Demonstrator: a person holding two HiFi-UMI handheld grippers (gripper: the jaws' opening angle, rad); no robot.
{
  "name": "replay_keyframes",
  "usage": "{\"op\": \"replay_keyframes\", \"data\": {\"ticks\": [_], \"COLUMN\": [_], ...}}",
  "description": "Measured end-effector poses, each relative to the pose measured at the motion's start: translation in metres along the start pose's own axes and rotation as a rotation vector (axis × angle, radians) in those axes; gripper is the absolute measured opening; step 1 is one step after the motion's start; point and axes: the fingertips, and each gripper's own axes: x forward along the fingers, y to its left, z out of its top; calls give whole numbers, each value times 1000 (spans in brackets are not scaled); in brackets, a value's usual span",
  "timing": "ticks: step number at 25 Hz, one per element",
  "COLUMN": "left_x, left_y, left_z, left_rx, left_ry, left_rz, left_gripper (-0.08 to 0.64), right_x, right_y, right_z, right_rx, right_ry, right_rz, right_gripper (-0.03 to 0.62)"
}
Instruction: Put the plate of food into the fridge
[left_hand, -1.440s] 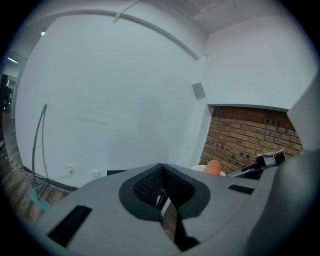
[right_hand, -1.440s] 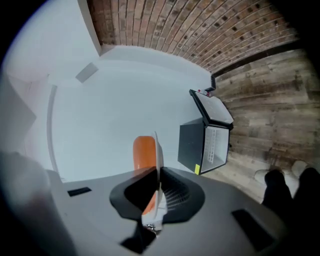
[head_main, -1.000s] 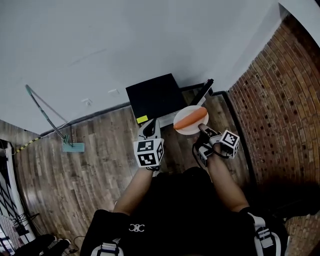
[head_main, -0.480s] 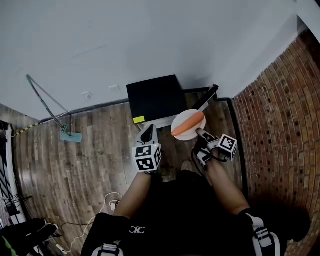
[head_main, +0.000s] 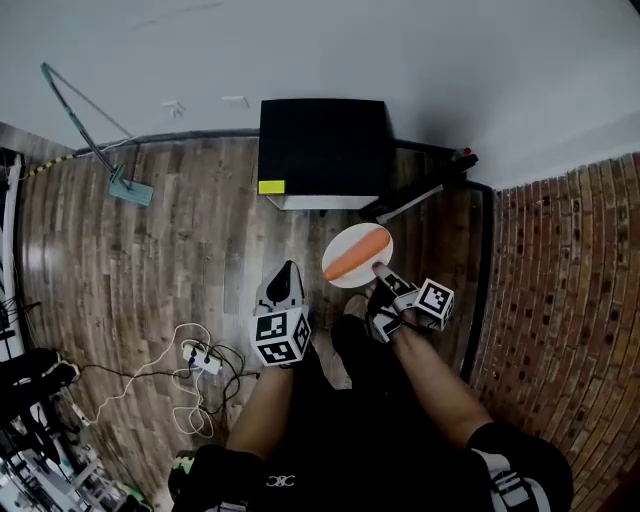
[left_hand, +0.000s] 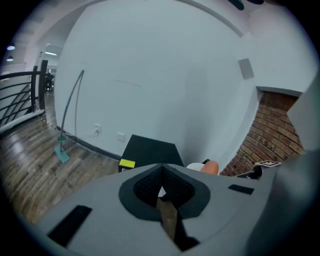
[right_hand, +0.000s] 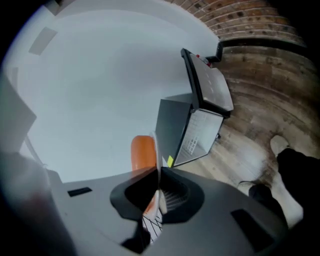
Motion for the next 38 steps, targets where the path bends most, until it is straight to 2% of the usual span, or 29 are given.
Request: {"op": "replay_keyframes", "data": {"ticks": [3, 8, 12, 17, 20, 22, 25, 27, 28, 32, 38], "left_x": [23, 78, 144, 234, 278, 298, 313, 313, 312, 309, 309], "left_y": [22, 59, 86, 126, 144, 154, 161, 156, 152, 149, 173], "left_z": [-44, -87, -129, -195, -225, -242, -269, -273, -270, -261, -258], "left_rx": [7, 58, 146, 236, 285, 287, 201, 128, 120, 177, 166], "left_ry": [41, 14, -21, -67, -99, -115, -95, -85, -95, -139, -157], "left_rz": [30, 22, -41, -126, -160, -177, -196, -231, -253, -292, -249], "left_gripper": [-2, -2, -1, -2, -2, -1, -2, -2, -2, -1, -2], "right_x": [29, 92, 165, 266, 317, 346, 380, 399, 407, 438, 474], "right_y": [-53, -132, -197, -297, -350, -375, -392, -397, -399, -409, -408], "right_z": [-3, -3, 10, 30, 43, 57, 85, 103, 111, 137, 160], "right_rx": [39, 24, 8, -26, 18, 36, 33, 33, 39, 69, 70], "right_ry": [12, 5, -15, -35, -66, -94, -147, -194, -218, -309, -400], "right_rz": [-32, -40, 5, 7, 38, 43, 48, 48, 43, 34, 37], "right_gripper": [28, 28, 26, 28, 28, 28, 29, 28, 28, 31, 35]}}
